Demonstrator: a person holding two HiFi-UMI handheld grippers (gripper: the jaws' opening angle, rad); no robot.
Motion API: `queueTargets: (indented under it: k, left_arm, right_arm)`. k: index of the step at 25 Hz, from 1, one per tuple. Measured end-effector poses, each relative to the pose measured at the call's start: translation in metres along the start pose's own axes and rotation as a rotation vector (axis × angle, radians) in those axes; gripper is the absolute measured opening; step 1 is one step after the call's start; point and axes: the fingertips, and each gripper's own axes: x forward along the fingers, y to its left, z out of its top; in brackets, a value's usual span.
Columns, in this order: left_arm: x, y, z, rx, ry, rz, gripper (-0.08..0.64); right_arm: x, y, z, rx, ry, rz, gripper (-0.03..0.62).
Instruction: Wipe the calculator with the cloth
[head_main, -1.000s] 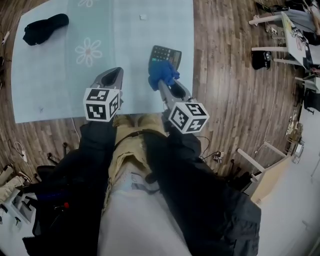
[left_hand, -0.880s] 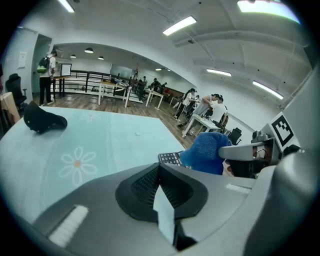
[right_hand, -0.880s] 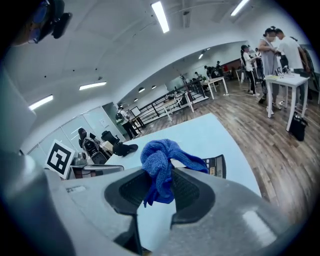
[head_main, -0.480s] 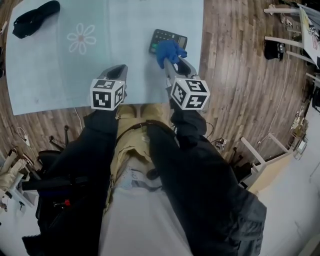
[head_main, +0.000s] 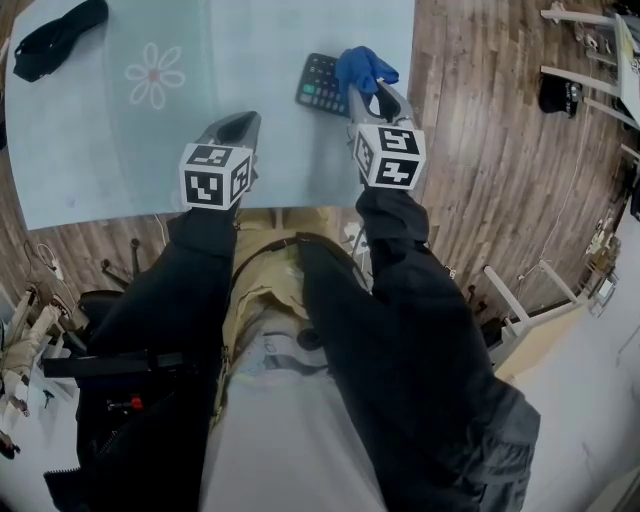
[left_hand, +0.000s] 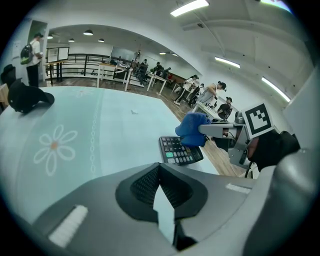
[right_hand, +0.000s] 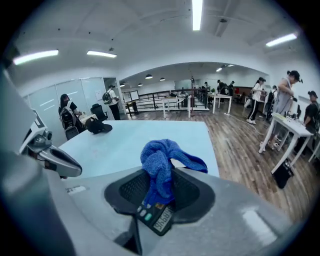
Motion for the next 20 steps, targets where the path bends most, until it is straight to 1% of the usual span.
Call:
queueTargets:
  k: [3, 5, 12, 16, 20]
  left_arm:
    - [0.002, 0.001, -0.001, 0.001, 0.011, 0.005, -0.002]
    - [0.004, 0.002, -0.001, 0.0, 0.017, 0.009, -0.002]
    - [0.005, 0.008, -0.002, -0.014, 0.026, 0.025, -0.002]
    - [0.003, 0.01, -0.004, -0.023, 0.026, 0.031, -0.002]
    - [0.003, 0.011, -0.008, -0.029, 0.028, 0.035, -0.002]
  right_arm:
    - [0.014, -0.007, -0.009, -0.019, 0.046, -0.028, 0.126]
    - [0.021, -0.004, -0.016, -0.026, 0.074, -0.022, 0.126]
    - [0.03, 0.034, -0.033, -0.109, 0.127, 0.054, 0.126]
    - [0.027, 0.054, -0.043, -0.114, 0.141, 0.101, 0.126]
    - [0.025, 0.063, -0.049, -0.125, 0.145, 0.132, 0.126]
